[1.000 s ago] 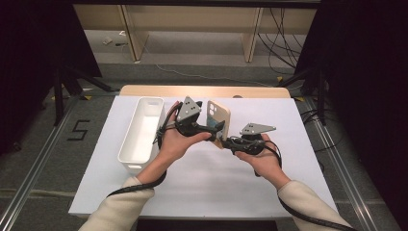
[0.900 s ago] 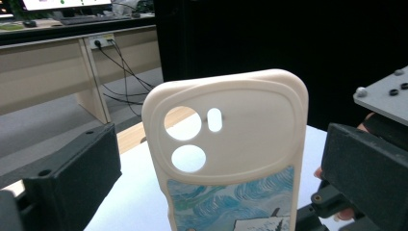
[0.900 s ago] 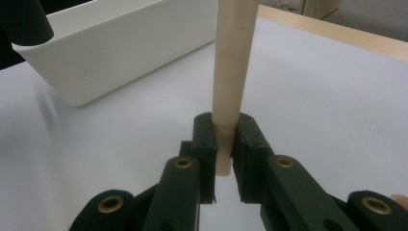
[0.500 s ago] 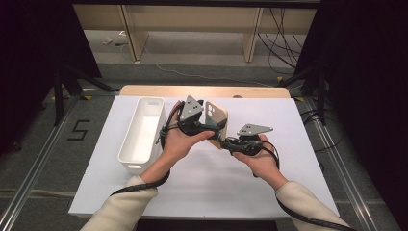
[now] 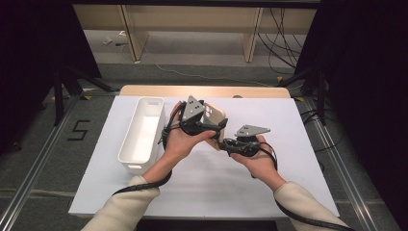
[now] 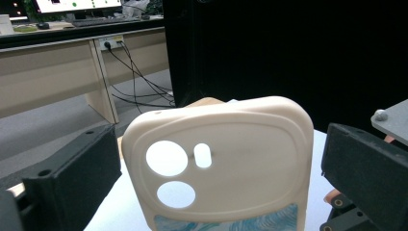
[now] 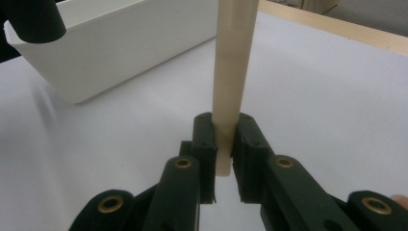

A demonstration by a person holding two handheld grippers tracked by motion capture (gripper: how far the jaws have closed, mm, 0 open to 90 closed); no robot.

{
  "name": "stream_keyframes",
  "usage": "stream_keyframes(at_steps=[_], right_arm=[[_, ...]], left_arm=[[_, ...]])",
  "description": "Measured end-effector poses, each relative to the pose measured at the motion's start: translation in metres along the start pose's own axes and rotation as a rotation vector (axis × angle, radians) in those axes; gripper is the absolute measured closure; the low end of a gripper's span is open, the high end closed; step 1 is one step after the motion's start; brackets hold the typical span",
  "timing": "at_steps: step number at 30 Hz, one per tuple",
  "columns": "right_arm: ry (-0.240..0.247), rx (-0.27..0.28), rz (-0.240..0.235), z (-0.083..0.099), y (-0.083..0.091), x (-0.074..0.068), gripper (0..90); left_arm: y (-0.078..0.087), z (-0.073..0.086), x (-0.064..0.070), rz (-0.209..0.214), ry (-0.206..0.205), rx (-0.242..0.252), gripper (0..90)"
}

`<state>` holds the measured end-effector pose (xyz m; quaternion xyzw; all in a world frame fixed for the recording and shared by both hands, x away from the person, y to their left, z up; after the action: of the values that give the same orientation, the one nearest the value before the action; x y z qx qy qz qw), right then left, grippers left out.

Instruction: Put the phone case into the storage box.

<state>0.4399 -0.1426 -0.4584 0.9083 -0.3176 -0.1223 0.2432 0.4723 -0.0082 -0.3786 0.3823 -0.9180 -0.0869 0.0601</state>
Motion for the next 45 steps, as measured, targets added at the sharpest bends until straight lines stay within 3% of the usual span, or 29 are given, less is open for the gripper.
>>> stream_keyframes(at_steps=[24,45], right_arm=[[0.018,-0.002,-0.01,-0.0001,-0.0008,-0.0042,81.2],[0.034,0.012,-0.002,-0.0003,-0.0015,-0.0037,80.1]], left_arm=[[-0.0019,0.0045,-0.0031,-0.012,0.013,-0.017,3.2],[-0.0003,0.0019,-0.0008,0.011,-0.006,-0.003,9.0]])
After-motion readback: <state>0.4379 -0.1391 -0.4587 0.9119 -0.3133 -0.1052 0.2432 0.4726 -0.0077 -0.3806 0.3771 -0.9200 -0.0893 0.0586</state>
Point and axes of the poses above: each handheld gripper's, and its own axes: y roughly backward along the jaws, z roughly out of its underside, x roughly to its right, the point moved 5 cm from there along -y, roughly forward along the jaws, and after that the axes turned 2 degrees about y, right-handed, at the moved point
